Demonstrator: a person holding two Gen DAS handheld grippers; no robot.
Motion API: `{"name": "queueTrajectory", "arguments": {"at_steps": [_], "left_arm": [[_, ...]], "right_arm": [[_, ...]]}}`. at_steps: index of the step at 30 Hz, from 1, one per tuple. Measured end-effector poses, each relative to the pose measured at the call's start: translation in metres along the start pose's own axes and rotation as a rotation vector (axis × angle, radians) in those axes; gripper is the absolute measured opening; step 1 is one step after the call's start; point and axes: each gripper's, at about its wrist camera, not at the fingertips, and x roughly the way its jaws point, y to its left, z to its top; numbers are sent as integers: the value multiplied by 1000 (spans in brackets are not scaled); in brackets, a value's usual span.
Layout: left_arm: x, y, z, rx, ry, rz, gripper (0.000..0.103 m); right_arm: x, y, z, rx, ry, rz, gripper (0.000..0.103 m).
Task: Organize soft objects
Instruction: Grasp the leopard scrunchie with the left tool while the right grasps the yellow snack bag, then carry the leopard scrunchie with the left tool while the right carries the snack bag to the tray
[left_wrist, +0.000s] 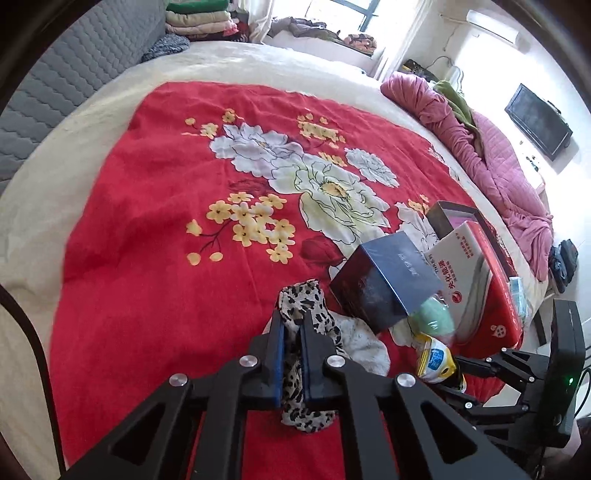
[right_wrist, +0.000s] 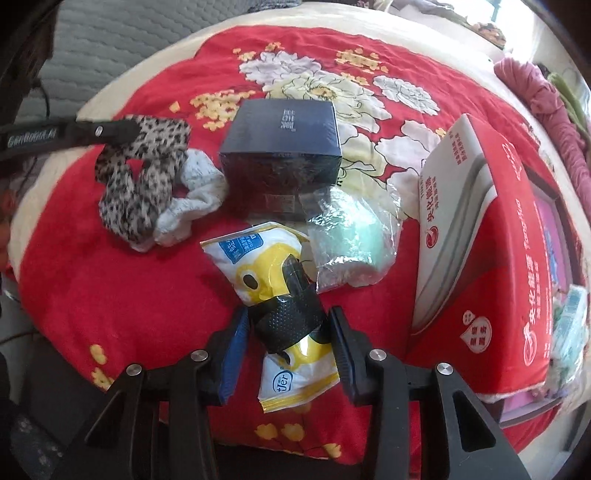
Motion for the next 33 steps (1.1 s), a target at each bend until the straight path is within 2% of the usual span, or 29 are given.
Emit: {"name": "queueTrajectory", "arguments": {"at_steps": [3,14,18,22,33], "left_arm": [[-12,-11,-7,36,-16,84,7],[-34,-39,-31,41,-23,18,7],[-45,-49,-32,46,-47,8,7],[-56,-62,-32,39,-79,2,7],[-81,-115,-24,99,-136,-31,7]], "right_arm": [[-6,-2,-6,26,-3,44,45],[-1,3,-24,33,-20,63,44],[-18,1,-25,51,-70,116,44],[-39,-1,-22,63,-130,132,44],[-110,-29,-15,132,-312,96,44]]}}
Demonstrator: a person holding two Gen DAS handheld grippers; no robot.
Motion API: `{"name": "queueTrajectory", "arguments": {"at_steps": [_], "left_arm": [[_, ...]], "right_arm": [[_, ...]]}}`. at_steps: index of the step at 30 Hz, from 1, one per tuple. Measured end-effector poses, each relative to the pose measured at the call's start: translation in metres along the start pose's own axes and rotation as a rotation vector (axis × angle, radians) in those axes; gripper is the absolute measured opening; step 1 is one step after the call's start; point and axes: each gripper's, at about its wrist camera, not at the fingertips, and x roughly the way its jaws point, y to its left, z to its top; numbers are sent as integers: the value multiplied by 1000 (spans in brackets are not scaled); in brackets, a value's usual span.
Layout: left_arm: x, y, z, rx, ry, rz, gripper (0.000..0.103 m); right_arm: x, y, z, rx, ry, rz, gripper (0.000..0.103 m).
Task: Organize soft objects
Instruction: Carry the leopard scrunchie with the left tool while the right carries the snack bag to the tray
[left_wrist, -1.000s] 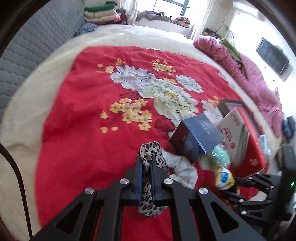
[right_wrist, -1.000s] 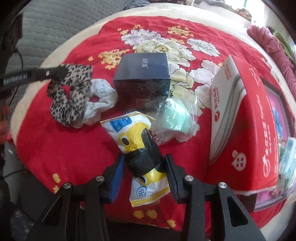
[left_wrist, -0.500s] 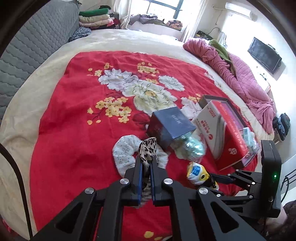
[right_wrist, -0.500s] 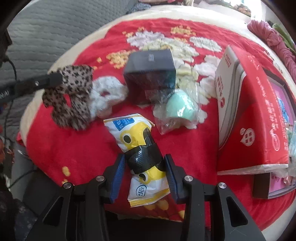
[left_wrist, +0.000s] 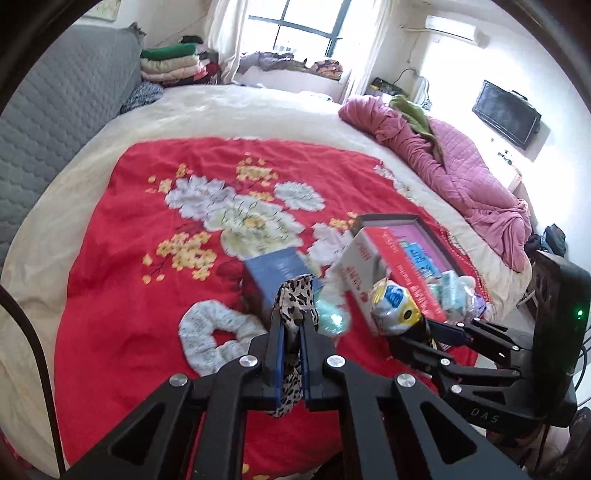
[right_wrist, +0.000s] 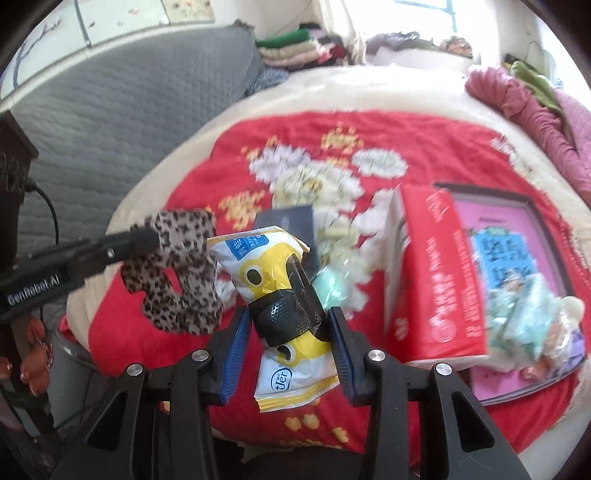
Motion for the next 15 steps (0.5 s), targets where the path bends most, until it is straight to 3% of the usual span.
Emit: {"name": "queueTrajectory", "arguments": {"at_steps": [15], "left_arm": [[-12,-81,24,102,-38,-61,7]], "right_arm": [[-79,-53,2,102,-152,-83,44]]}}
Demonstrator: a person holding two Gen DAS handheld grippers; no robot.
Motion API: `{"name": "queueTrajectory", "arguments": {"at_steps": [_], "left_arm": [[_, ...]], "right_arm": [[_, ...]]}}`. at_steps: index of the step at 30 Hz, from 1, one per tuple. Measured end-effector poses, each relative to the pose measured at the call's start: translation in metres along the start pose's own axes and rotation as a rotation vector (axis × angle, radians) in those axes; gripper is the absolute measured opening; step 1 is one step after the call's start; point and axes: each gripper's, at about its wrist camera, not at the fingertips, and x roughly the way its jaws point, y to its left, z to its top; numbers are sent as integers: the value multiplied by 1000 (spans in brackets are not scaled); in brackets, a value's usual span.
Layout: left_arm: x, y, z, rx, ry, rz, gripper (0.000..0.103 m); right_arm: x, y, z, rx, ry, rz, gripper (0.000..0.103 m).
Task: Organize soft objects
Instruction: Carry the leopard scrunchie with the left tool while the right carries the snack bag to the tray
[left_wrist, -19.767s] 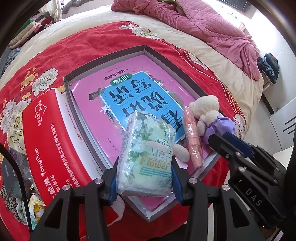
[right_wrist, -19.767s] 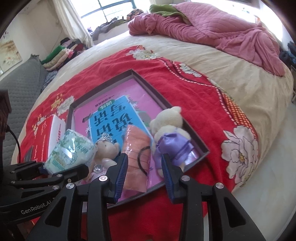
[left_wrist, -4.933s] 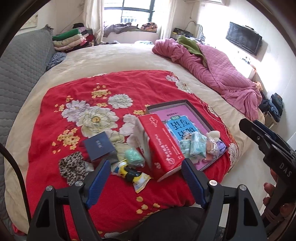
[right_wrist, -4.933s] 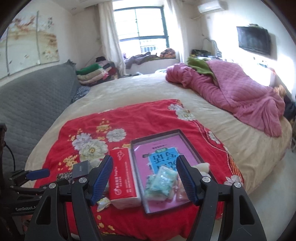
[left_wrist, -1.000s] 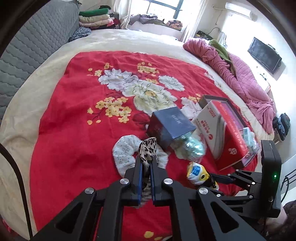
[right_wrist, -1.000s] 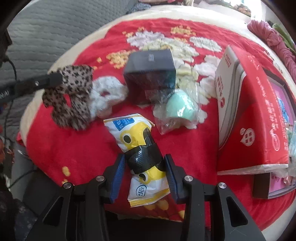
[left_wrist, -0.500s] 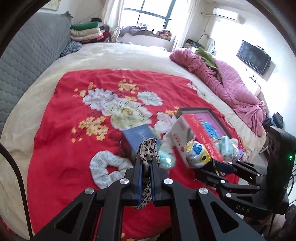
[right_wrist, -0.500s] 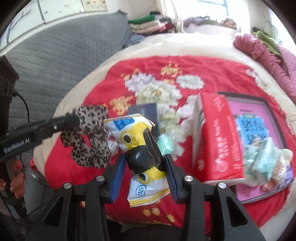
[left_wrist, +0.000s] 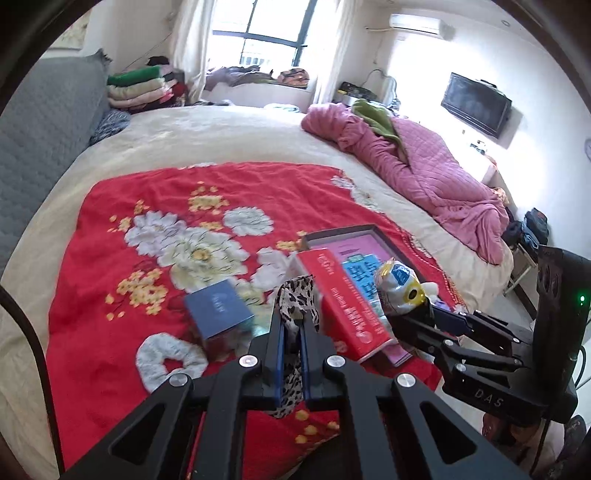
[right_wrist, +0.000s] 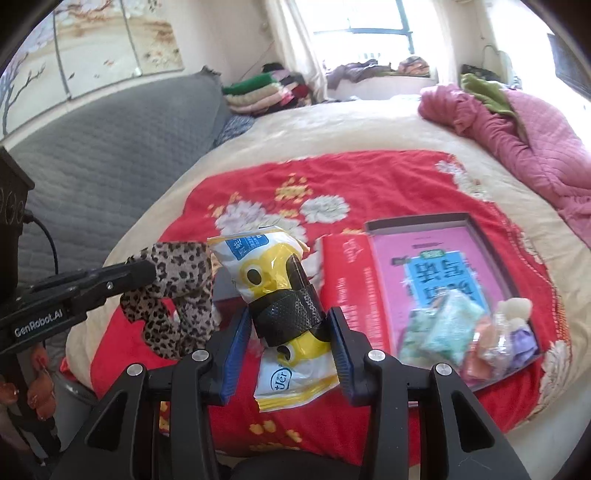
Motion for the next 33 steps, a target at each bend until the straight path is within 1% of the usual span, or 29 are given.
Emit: {"name": "queueTrajectory", "arguments": {"at_steps": [5,10,18,25,29,33], "left_arm": [[3,-26,9,28,-4,-32,7],[10,-59,17,78,0,-70,7],[41,-114,16,149,47,-127,7],[86,-150,4,195,126,-171,7],[111,-163,-2,214,165,-185,7],[130,-171,-6,233,186,-184,7]], "right_arm": [[-24,-26,4,51,-46,-32,44],[-46,-54,3,101,-81,-72,44],[-67,-105,-6,196,-106,-147,44],[-66,-140,-17,265,-101,-168,44],[-58,-153,-21,279,-82,-188,44],[-48,-165,-27,295,-57,-195,44]]}}
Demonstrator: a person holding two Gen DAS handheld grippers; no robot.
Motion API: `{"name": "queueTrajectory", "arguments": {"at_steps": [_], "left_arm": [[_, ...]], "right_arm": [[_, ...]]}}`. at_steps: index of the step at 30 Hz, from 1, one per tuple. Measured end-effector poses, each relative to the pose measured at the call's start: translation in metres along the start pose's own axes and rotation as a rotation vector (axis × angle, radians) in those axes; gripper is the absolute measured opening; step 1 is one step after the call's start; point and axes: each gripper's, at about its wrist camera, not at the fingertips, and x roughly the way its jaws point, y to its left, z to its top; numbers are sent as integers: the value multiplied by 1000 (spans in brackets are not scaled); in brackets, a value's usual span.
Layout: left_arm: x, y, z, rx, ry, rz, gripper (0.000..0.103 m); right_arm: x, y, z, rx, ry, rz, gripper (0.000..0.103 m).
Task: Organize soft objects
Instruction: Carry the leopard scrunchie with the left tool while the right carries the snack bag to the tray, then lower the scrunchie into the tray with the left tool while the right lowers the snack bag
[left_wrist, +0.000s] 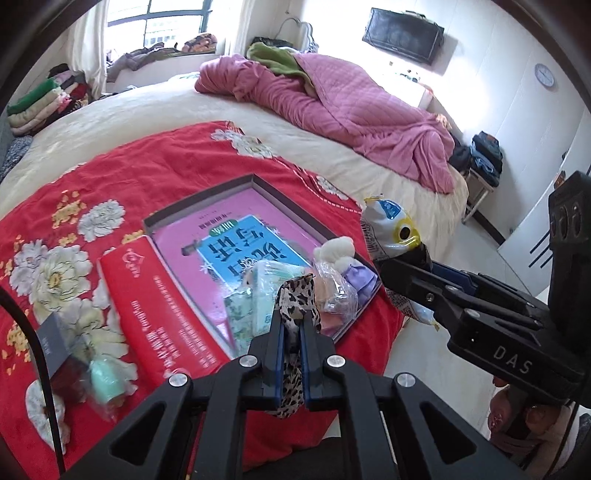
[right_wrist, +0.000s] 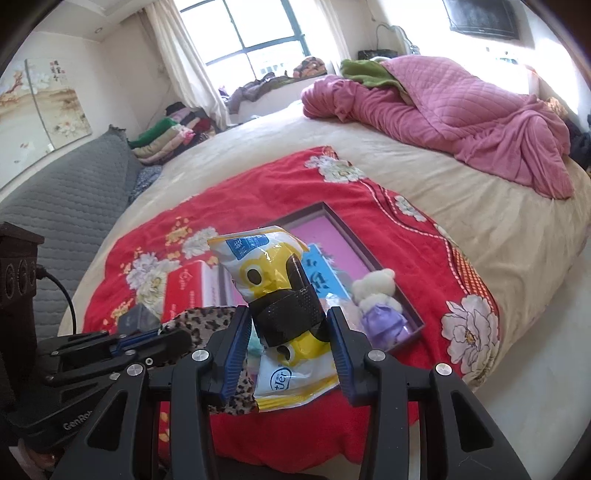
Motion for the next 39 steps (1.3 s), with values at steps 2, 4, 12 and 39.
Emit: {"name": "queueTrajectory", "arguments": {"at_steps": [2,4,12,39], "left_arm": [[12,0,1,5,14,10,7],[20,0,4,9,16,17,7],[45,9,17,10,31,38,7],[78,82,55,-117,35,103,7]], "right_arm": [[6,-4,-1,6,11,-8,44],[12,-8,-3,11,24,-6,44],[36,-20,-8,20,65,-22,44],[109,-9,-9,10,161,-47,43]]}}
